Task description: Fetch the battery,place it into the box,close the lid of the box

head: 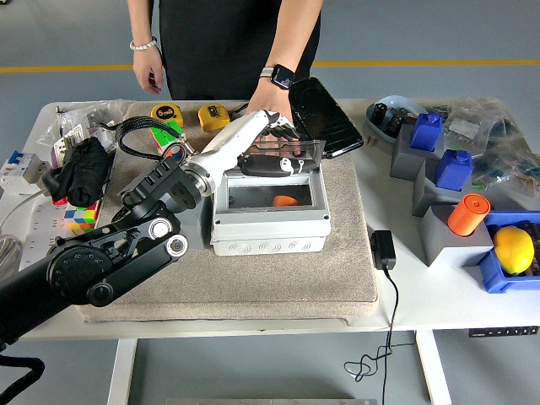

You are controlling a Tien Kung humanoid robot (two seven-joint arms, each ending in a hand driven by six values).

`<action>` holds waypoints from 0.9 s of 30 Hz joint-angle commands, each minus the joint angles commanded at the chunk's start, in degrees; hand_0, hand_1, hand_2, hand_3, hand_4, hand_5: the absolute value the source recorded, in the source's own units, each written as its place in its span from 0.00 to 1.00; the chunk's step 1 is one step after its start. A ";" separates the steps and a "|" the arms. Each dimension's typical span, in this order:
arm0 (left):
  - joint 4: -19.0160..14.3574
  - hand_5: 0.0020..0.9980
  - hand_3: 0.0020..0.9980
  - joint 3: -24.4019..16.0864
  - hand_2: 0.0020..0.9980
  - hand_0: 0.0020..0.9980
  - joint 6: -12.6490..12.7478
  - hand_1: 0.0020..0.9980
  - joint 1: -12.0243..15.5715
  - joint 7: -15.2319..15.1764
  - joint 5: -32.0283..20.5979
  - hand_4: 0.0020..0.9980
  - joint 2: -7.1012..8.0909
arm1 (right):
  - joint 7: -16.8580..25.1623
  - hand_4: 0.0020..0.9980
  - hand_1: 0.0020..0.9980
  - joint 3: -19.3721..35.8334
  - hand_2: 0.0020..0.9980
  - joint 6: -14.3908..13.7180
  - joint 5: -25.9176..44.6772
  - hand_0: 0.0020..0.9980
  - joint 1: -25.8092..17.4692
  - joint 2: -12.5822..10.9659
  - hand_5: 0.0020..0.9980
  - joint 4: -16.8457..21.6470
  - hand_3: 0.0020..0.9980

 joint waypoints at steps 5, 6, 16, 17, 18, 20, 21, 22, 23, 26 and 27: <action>-3.46 0.58 0.57 0.82 0.61 0.64 -0.86 0.63 1.06 1.34 -0.08 0.99 0.88 | 0.01 0.99 0.67 0.03 0.68 0.00 -0.06 0.71 0.01 0.00 0.57 0.06 0.63; -3.80 0.58 0.57 1.11 0.61 0.64 -0.83 0.63 1.24 1.32 -0.13 0.99 0.94 | 0.01 0.99 0.67 0.01 0.68 0.01 -0.05 0.71 0.02 0.02 0.57 0.07 0.63; -4.08 0.59 0.57 3.34 0.60 0.63 -0.57 0.63 3.29 1.08 -0.53 1.00 0.86 | 0.01 0.99 0.67 -0.09 0.68 -0.01 -0.04 0.71 -0.04 0.02 0.57 0.02 0.63; -4.11 0.59 0.57 3.42 0.60 0.63 -0.55 0.63 3.44 1.06 -0.62 1.00 0.86 | 0.00 0.99 0.67 -0.07 0.68 0.00 -0.02 0.71 -0.05 0.05 0.57 0.00 0.63; -4.13 0.59 0.57 3.45 0.60 0.63 -0.57 0.63 3.55 1.07 -0.65 1.00 0.86 | 0.02 0.99 0.67 -0.03 0.68 -0.01 -0.04 0.71 -0.05 0.05 0.57 0.01 0.63; -4.28 0.59 0.57 3.49 0.60 0.62 -0.57 0.62 3.77 1.04 -0.67 1.00 0.88 | 0.02 0.99 0.67 -0.01 0.68 0.00 -0.04 0.71 -0.05 0.07 0.57 0.04 0.63; -4.36 0.59 0.57 3.50 0.60 0.62 -0.56 0.62 3.84 1.01 -0.71 1.00 0.90 | 0.02 0.99 0.67 0.03 0.68 -0.01 -0.06 0.71 -0.05 0.08 0.57 0.05 0.63; -4.41 0.59 0.57 3.52 0.60 0.62 -0.58 0.62 3.90 1.00 -0.73 1.00 0.89 | 0.03 0.99 0.67 0.05 0.68 -0.01 -0.08 0.71 -0.04 0.08 0.57 0.07 0.63; -4.44 0.59 0.57 3.53 0.60 0.62 -0.59 0.62 3.94 1.00 -0.73 1.00 0.89 | 0.04 0.99 0.67 0.07 0.68 -0.01 -0.09 0.71 -0.04 0.08 0.57 0.09 0.63; -4.52 0.60 0.57 3.73 0.60 0.62 -0.66 0.62 4.23 1.06 -0.76 1.00 0.91 | 0.04 0.99 0.67 0.07 0.68 -0.01 -0.10 0.71 -0.01 0.11 0.57 0.14 0.63; -4.53 0.60 0.57 3.78 0.60 0.62 -0.67 0.62 4.28 1.07 -0.78 1.00 0.92 | 0.05 0.99 0.67 0.06 0.68 -0.01 -0.11 0.71 -0.01 0.12 0.57 0.16 0.63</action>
